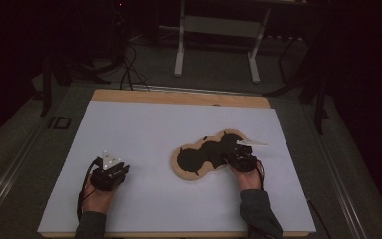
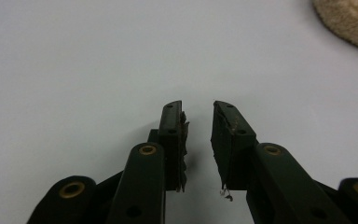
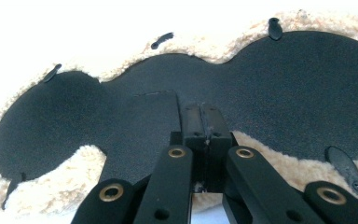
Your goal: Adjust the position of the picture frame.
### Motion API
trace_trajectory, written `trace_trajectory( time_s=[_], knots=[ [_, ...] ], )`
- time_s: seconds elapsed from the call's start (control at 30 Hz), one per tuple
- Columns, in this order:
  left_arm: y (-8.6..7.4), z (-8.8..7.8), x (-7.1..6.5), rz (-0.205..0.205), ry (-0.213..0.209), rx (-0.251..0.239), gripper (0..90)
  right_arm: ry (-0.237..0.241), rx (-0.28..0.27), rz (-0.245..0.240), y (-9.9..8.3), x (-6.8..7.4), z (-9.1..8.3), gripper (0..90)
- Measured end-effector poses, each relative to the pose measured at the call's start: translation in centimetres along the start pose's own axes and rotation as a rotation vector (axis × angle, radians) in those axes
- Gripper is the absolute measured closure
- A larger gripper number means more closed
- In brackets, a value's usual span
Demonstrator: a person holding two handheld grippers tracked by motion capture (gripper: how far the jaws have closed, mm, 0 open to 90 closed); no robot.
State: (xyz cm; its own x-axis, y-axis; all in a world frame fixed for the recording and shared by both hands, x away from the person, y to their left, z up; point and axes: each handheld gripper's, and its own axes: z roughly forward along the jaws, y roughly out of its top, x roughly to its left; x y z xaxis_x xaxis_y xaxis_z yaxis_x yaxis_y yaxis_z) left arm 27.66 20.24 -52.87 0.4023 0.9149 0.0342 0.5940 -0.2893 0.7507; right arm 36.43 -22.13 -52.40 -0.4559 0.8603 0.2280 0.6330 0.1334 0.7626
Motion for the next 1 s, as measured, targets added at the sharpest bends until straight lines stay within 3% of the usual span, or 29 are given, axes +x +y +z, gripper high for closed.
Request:
trace_trajectory(
  time_s=[0.4, 0.5, 0.57, 0.7, 1.0],
  knots=[
    [0.4, 0.0, -0.9, 0.017, -0.026, -0.008, 75.0, -0.009, 0.007, -0.02, 0.1, 1.1, 0.5, 90.0],
    [0.4, 0.0, -0.9, 0.021, -0.029, -0.008, 75.3, -0.005, 0.023, -0.067, 0.5, 1.0, 0.6, 90.0],
    [0.4, -0.1, -1.0, 0.015, -0.034, -0.013, 76.0, -0.027, 0.029, -0.093, 0.9, 0.9, 0.8, 90.0],
    [0.3, -0.2, -0.9, 0.007, -0.044, -0.016, 76.4, -0.093, 0.022, -0.103, 1.9, -0.1, 0.6, 90.0],
    [0.8, 0.0, -2.3, 0.017, -0.088, -0.03, 77.1, -0.214, 0.011, -0.047, 3.2, -4.2, -0.8, 90.0]
  ],
)
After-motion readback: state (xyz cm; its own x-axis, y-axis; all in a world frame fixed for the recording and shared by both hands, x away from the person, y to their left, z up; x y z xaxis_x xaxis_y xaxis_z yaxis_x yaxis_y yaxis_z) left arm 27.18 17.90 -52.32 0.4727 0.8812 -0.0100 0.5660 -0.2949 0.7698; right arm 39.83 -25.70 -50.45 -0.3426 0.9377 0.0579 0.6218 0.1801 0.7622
